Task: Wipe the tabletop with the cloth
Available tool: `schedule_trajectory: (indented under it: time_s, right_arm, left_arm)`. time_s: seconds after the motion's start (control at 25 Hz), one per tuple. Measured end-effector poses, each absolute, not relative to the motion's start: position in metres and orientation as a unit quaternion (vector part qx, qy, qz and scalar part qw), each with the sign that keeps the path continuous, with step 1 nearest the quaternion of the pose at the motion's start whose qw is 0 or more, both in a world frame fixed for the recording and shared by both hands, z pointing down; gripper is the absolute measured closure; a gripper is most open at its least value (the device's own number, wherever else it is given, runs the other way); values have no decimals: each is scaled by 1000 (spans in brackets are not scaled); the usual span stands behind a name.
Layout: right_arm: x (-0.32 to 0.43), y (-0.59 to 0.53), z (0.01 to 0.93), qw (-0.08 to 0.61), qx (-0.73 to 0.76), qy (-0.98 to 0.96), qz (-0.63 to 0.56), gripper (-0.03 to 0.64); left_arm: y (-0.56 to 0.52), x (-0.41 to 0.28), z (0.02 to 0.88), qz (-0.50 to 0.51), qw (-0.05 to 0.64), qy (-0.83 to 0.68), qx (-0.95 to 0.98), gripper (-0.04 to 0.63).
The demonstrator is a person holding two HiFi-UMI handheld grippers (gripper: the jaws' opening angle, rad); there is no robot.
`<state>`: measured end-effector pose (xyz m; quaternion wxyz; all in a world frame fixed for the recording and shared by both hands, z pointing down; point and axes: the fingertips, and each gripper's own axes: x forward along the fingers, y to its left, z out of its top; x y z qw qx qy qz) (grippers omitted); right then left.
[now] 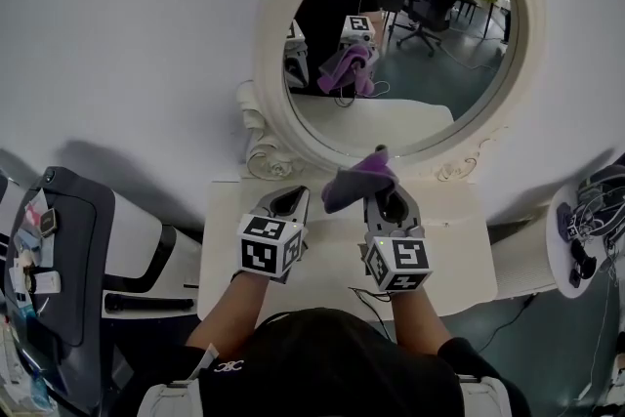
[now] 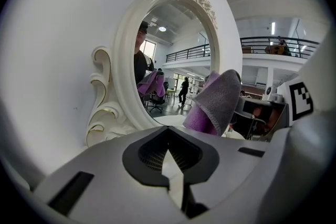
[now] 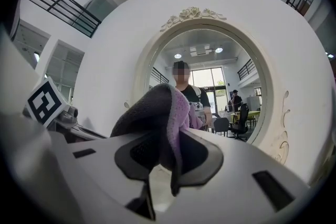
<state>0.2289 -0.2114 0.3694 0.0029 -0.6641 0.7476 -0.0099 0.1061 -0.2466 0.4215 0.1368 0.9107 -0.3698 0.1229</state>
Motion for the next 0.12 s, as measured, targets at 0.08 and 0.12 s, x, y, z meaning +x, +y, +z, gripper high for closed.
schedule_trajectory:
  time_s: [0.08, 0.12]
  right_arm:
    - [228, -211, 370, 5, -661, 750, -13, 531]
    - [227, -211, 370, 7, -659, 752, -16, 532]
  left_arm:
    - [-247, 106, 422, 124, 136, -370, 910, 595]
    - [-247, 105, 423, 125, 136, -370, 910, 594]
